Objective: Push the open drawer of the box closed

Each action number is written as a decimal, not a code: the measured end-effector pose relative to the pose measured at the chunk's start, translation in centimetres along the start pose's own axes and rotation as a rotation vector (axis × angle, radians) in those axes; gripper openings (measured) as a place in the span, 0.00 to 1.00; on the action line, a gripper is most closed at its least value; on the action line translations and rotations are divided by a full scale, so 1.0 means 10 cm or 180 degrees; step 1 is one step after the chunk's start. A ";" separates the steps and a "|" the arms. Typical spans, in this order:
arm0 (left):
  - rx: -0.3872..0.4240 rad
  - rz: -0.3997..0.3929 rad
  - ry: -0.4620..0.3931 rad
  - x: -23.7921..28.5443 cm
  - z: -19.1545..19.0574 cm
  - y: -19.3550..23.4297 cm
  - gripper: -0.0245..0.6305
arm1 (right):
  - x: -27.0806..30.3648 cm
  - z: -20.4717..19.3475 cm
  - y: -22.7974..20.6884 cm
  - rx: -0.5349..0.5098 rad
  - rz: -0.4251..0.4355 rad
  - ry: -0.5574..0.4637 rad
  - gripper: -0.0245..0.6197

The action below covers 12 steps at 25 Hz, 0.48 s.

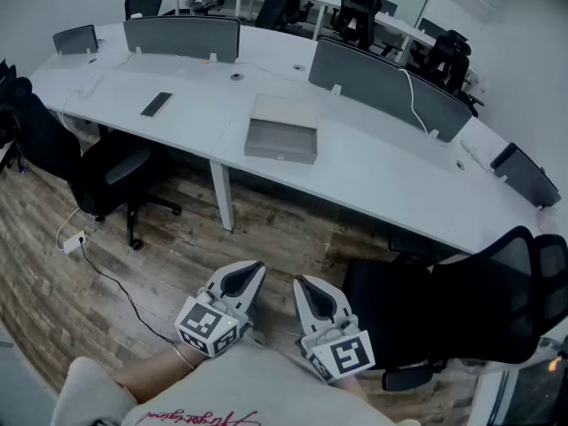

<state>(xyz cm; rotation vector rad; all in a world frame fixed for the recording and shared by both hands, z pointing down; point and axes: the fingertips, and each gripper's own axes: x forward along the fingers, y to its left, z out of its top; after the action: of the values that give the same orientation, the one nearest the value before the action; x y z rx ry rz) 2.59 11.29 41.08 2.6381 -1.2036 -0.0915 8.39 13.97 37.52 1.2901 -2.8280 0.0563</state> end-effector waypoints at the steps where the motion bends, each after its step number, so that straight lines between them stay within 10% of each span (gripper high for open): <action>1: 0.0016 -0.0011 -0.0016 -0.01 0.00 0.01 0.07 | 0.00 -0.01 0.01 0.0008 -0.0004 0.0015 0.07; 12: 0.0134 -0.0065 -0.0061 -0.02 0.02 -0.02 0.07 | 0.02 0.03 0.03 -0.0011 0.0011 -0.0008 0.07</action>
<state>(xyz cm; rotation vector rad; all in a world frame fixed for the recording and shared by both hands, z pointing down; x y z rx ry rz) 2.59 11.48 40.80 2.6921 -1.1977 -0.0962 8.04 14.04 37.20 1.2856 -2.8312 0.0499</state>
